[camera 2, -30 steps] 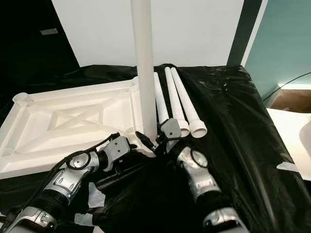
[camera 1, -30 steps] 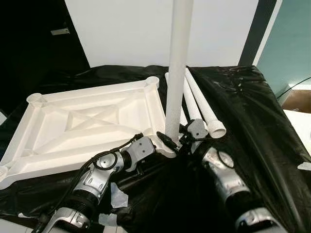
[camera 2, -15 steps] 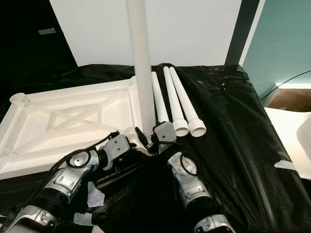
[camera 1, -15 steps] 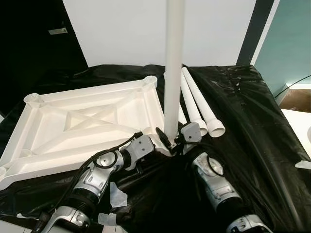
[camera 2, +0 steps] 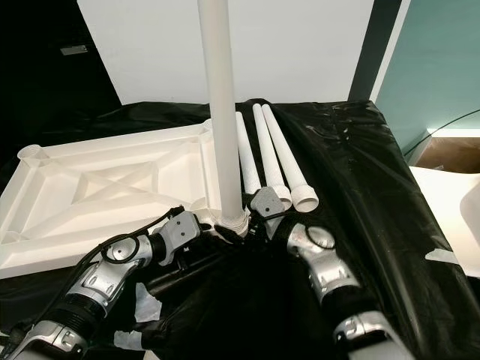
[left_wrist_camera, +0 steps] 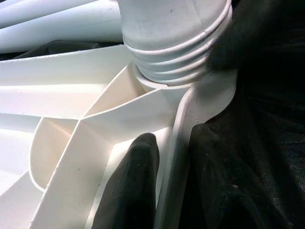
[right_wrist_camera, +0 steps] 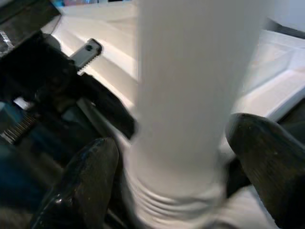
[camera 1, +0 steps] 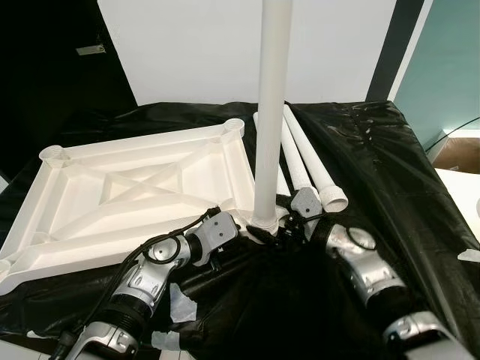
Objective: Building children table
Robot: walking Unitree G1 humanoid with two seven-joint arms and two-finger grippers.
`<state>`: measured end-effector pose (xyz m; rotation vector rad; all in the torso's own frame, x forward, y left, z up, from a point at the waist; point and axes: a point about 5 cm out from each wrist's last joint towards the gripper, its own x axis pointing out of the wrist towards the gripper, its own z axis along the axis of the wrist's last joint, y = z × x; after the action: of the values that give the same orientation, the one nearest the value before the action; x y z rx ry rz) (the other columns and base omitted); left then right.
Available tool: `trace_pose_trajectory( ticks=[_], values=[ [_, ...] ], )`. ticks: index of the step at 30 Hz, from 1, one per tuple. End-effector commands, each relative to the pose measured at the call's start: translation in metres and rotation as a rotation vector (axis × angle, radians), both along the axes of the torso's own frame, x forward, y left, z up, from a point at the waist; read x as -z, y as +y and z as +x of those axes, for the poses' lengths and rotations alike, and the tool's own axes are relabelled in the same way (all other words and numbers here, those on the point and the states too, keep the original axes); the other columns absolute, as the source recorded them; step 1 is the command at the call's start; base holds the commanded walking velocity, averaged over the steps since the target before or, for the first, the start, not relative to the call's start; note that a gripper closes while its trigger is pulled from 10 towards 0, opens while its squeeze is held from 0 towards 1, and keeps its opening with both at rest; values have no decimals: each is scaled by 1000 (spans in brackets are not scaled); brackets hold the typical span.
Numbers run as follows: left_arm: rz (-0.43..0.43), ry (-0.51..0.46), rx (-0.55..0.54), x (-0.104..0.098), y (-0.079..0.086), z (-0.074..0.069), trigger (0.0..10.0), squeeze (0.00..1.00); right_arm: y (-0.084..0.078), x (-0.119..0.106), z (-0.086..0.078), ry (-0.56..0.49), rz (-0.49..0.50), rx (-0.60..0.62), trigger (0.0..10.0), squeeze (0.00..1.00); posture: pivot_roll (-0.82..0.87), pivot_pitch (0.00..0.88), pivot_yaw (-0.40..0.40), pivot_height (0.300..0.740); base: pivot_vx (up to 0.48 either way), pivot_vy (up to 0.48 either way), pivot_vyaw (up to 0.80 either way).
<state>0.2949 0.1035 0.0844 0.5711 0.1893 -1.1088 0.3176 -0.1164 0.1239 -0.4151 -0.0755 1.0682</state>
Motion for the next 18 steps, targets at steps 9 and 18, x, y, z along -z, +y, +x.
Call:
trace_pose_trajectory(
  ticks=[9,18],
  values=[
    [72,152,30,37,0,-21,10000,0,1,-13,11,47,-35,-98,0,0,59,0,23,740,0,0,0],
    [74,153,18,37,5,-22,10000,0,13,-4,-1,1,169,143,0,0,82,0,17,740,0,0,0]
  ],
)
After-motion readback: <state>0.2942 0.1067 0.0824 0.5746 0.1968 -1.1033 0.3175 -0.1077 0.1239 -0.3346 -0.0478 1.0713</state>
